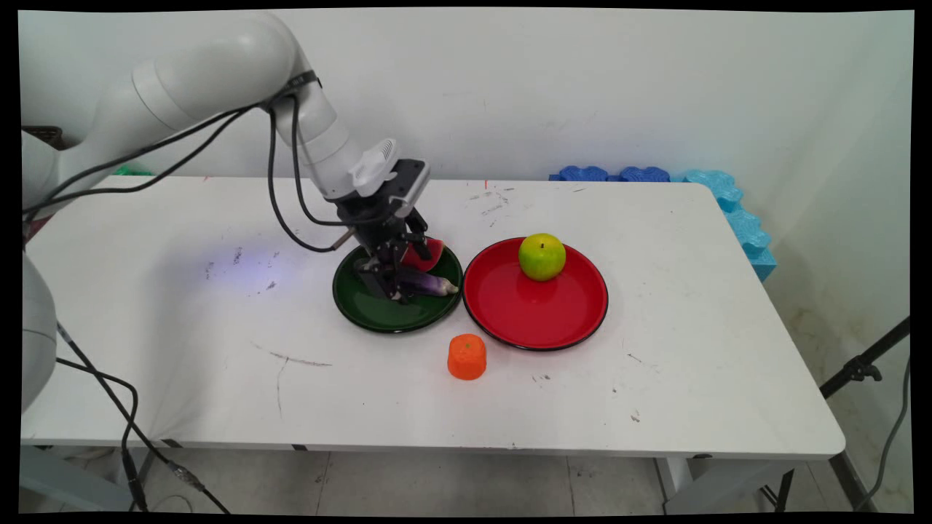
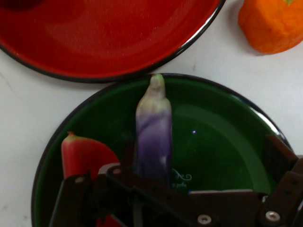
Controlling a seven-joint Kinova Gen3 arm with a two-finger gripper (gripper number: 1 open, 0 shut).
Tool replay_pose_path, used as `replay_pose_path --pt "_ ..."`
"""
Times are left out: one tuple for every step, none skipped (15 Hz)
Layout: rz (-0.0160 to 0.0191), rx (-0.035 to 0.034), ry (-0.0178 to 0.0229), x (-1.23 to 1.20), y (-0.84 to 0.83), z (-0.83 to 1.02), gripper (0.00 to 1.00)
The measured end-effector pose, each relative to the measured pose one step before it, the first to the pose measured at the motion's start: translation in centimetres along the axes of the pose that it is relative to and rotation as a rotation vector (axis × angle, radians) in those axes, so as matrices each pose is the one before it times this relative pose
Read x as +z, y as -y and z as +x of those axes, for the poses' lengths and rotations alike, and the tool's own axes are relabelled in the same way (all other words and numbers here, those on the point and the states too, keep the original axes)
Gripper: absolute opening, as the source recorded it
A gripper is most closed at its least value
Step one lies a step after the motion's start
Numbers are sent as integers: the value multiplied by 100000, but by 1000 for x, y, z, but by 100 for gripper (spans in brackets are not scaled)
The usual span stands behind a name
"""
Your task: Pick up the eggplant from the green plate
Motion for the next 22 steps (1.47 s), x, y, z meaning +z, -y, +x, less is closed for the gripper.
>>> replay_pose_path --pt "128 -83 506 400 105 -84 100" --pt "33 -87 348 232 61 -69 100" --pt "40 -128 535 297 74 -107 100" --pt "10 -118 340 151 36 -81 100" --pt "40 -244 533 211 48 -150 100" --pt "56 -346 595 213 49 -178 100" --pt "76 -450 503 178 44 -170 100" --pt "6 -562 568 250 50 -205 100" --pt "-7 -394 354 183 38 -135 100" --pt "-32 -394 437 241 74 -142 100" --pt "-12 -297 329 231 70 -108 100" --pt "3 -215 227 192 77 -68 100" --pt "-8 -154 207 206 91 -38 100" --pt "-68 -133 165 177 48 -51 100" --pt "-53 -58 141 135 7 -40 100" --pt "-30 -62 7 73 -17 -31 100" --pt "-38 -106 16 89 -15 -37 100" --pt "101 -65 -35 86 -22 -77 0" --pt "50 78 -81 53 -10 -19 0" --pt "8 54 -126 40 -29 -40 0" --pt "-1 20 -92 -2 -46 -36 0" --pt "-34 66 -181 -15 -66 -27 0"
